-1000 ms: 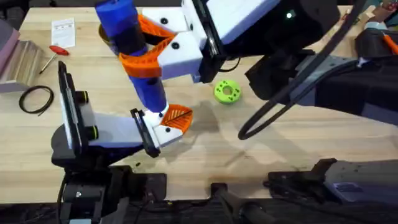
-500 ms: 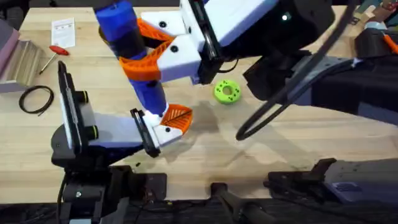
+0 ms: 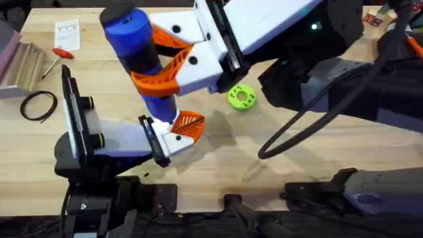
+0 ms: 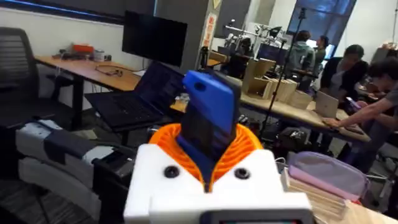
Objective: Pick up the gripper from the table and insert it into the empty holder that is missing its gripper. Then pick up a screw, insert it into the mounting hole, and use the screwdriver to tighten it. Finally, clean up the table by picking up the vegetable and placing it into the bucket.
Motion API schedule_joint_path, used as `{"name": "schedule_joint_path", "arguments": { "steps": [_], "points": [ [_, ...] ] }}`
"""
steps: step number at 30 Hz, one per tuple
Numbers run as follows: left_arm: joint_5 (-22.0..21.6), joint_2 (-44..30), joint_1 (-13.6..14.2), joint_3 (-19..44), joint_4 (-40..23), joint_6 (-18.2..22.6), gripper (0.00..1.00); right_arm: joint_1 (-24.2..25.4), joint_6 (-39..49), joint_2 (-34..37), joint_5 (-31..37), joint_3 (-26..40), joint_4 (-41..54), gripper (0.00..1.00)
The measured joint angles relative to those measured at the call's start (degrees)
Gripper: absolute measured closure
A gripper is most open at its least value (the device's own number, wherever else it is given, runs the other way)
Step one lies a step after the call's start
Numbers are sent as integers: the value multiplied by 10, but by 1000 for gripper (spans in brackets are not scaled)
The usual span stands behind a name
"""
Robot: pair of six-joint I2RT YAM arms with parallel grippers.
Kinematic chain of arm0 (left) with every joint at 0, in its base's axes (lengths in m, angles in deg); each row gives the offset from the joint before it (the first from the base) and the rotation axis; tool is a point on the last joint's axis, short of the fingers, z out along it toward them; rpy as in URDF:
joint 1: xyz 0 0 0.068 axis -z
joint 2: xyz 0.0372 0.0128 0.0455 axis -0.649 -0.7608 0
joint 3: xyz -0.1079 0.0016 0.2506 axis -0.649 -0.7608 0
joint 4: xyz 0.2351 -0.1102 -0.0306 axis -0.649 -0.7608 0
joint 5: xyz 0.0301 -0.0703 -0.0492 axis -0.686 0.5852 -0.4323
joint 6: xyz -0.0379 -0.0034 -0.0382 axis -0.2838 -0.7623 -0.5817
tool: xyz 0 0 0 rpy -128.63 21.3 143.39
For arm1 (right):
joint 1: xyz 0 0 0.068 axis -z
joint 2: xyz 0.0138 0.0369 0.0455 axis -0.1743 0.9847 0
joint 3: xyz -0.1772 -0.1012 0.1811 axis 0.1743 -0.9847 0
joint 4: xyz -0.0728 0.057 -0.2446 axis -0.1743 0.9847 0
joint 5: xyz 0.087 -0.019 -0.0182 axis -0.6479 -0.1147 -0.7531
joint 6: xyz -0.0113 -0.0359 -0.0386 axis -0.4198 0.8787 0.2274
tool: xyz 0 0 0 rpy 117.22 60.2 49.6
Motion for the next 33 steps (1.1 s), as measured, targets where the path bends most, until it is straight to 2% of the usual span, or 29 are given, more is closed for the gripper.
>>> {"name": "schedule_joint_path", "arguments": {
  "steps": [33],
  "points": [
    [0, 0, 0, 0, 0, 0, 995, 0, -3, 0, 0, 0, 4, 978]
  ]
}}
